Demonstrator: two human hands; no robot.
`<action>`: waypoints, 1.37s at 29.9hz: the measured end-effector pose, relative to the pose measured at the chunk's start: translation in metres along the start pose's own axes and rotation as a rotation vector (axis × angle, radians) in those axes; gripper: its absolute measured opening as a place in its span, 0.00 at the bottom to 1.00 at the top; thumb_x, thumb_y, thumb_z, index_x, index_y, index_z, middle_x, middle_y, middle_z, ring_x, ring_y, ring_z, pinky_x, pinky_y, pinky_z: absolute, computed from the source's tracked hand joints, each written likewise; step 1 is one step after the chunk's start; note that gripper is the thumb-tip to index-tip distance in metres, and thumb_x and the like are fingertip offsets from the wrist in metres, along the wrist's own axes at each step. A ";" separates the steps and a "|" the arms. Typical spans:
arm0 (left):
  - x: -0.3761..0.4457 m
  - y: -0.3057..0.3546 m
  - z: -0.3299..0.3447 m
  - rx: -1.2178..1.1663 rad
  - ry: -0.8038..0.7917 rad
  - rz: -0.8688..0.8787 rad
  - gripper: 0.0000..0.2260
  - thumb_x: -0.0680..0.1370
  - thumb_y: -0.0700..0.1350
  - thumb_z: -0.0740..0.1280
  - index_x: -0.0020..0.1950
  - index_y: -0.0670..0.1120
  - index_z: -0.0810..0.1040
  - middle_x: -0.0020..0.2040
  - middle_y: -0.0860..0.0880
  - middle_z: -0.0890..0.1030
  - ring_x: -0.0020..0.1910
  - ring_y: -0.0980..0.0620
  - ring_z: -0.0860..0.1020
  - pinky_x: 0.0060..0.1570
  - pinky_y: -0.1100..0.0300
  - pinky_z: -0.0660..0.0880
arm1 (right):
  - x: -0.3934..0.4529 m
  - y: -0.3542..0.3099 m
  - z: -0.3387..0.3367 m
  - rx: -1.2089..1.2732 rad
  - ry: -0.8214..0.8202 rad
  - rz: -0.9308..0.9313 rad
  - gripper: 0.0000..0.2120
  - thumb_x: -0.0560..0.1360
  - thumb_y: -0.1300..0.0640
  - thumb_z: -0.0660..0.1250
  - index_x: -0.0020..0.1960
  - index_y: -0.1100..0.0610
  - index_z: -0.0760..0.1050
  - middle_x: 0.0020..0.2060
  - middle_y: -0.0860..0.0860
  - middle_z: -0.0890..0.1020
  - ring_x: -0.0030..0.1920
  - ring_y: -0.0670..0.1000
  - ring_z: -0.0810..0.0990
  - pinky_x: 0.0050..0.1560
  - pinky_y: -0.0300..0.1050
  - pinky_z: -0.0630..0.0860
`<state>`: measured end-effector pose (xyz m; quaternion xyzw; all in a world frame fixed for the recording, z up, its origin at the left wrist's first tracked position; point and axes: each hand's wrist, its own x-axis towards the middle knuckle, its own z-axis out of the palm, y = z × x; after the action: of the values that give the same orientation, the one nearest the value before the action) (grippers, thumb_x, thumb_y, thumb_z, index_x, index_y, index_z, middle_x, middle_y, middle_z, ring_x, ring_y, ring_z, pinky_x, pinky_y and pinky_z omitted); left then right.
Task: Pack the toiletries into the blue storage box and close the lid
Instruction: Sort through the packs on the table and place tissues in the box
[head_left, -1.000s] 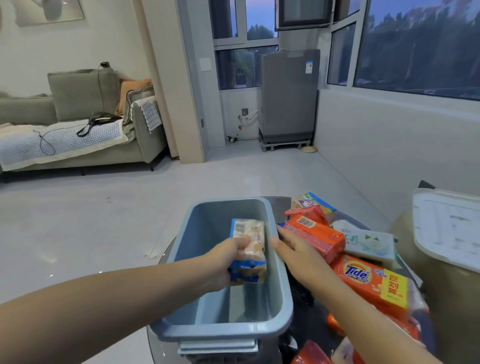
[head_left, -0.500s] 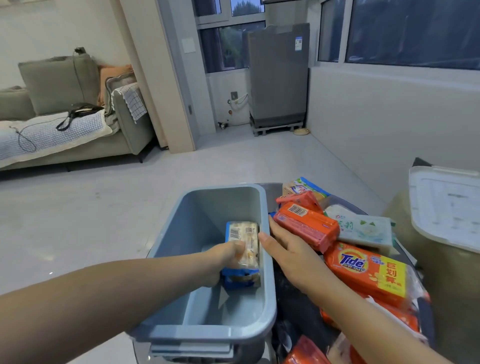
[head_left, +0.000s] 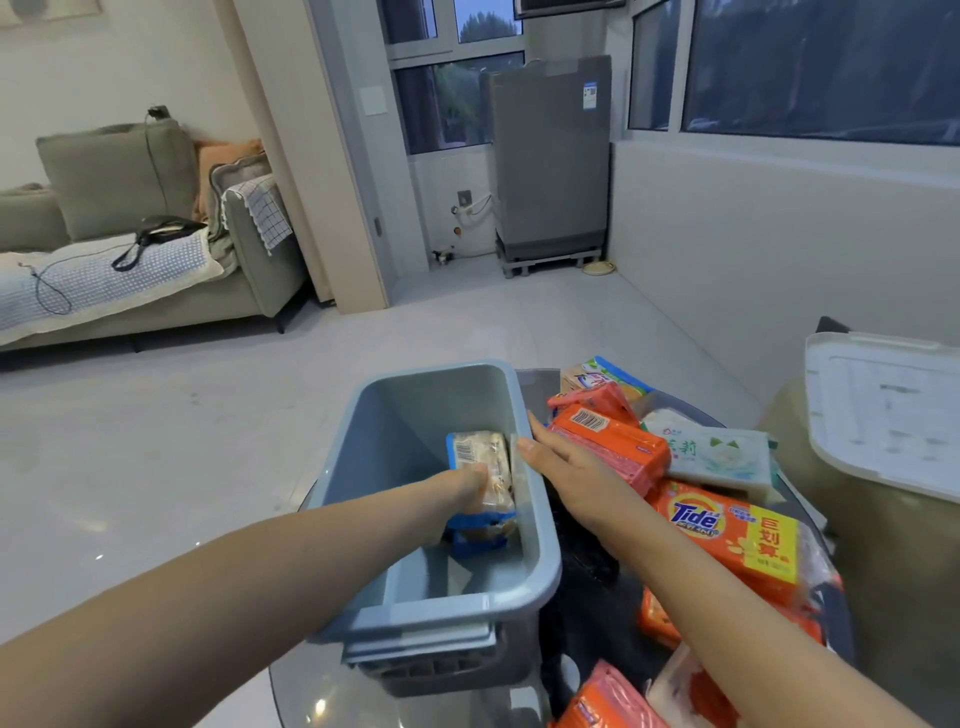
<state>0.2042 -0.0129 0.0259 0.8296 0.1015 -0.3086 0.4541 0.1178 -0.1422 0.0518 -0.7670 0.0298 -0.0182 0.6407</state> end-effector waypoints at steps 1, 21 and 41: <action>0.000 0.003 0.000 0.005 0.011 0.004 0.21 0.82 0.54 0.51 0.69 0.44 0.71 0.67 0.45 0.75 0.66 0.47 0.72 0.69 0.57 0.65 | 0.002 0.000 0.000 0.009 -0.001 0.004 0.24 0.78 0.47 0.59 0.73 0.45 0.61 0.46 0.26 0.68 0.39 0.20 0.70 0.34 0.17 0.67; -0.054 0.035 -0.014 0.067 0.138 0.421 0.25 0.79 0.56 0.55 0.72 0.43 0.66 0.71 0.45 0.70 0.68 0.45 0.69 0.69 0.49 0.65 | -0.016 0.004 -0.013 -0.021 0.053 -0.050 0.19 0.76 0.47 0.62 0.67 0.44 0.70 0.61 0.45 0.78 0.59 0.45 0.77 0.61 0.47 0.75; -0.018 0.156 0.080 0.262 0.114 0.544 0.15 0.80 0.49 0.59 0.51 0.37 0.76 0.48 0.39 0.78 0.47 0.43 0.77 0.49 0.54 0.72 | 0.055 0.005 -0.143 -0.154 0.424 0.046 0.06 0.77 0.57 0.63 0.50 0.58 0.78 0.40 0.52 0.81 0.40 0.51 0.80 0.44 0.47 0.78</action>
<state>0.2264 -0.1640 0.1126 0.8939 -0.1399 -0.1391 0.4026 0.1627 -0.2876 0.0714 -0.7919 0.1826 -0.1621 0.5597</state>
